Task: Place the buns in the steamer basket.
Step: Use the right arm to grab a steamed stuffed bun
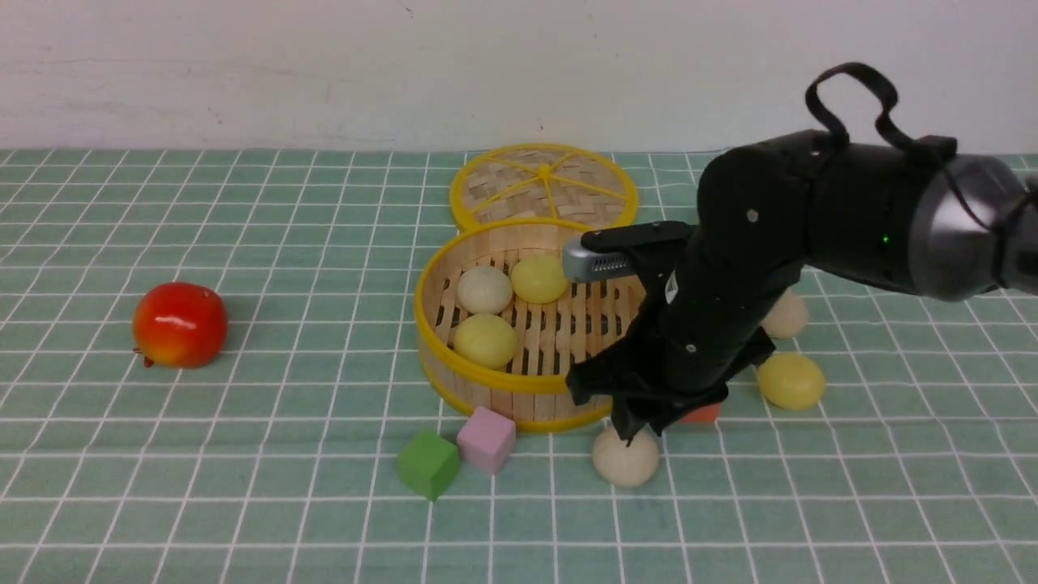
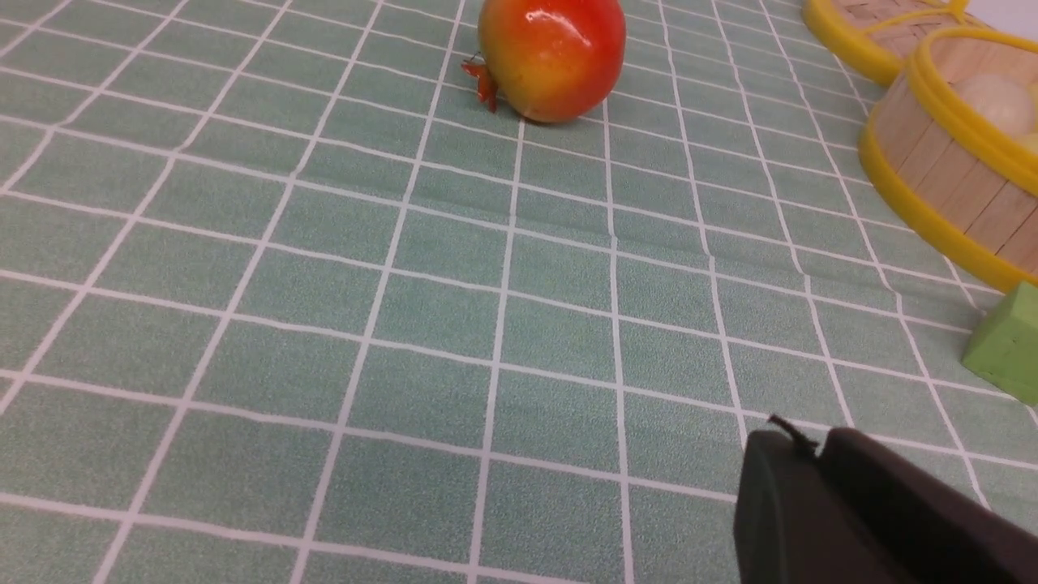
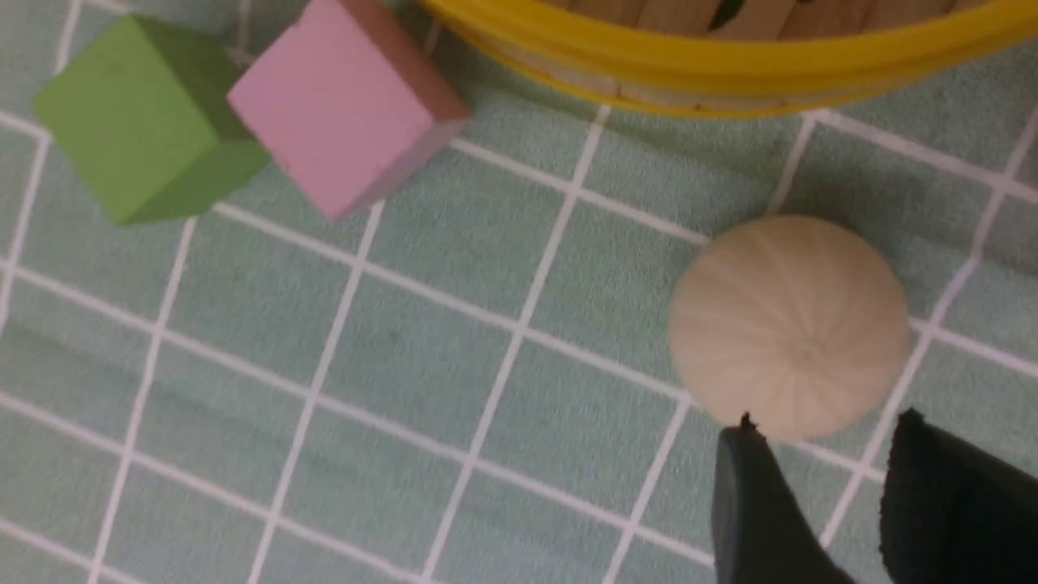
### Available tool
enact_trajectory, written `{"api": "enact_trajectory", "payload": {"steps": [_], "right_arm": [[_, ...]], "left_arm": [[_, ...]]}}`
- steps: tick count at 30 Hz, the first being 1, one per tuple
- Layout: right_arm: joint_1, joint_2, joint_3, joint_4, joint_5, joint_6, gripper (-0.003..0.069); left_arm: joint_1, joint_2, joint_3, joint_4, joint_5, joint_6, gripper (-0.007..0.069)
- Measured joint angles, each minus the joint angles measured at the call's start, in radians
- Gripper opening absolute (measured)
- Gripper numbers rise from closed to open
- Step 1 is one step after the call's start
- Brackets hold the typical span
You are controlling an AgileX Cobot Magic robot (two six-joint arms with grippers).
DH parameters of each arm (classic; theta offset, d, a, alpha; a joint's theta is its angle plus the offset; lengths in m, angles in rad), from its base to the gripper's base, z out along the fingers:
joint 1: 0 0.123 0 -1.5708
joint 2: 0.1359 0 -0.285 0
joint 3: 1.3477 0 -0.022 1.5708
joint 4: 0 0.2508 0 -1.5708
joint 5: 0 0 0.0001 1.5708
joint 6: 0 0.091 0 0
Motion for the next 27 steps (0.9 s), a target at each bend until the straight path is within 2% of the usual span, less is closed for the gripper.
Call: {"api": "enact_trajectory", "payload": {"steps": [24, 27], "right_arm": [[0.000, 0.102, -0.003, -0.030, -0.094, 0.031, 0.0240], [0.000, 0.104, -0.006, -0.038, -0.095, 0.031, 0.0222]], "left_arm": [[0.000, 0.000, 0.000, 0.000, 0.001, 0.000, 0.0081], [0.000, 0.000, 0.000, 0.000, 0.001, 0.000, 0.0085]]}}
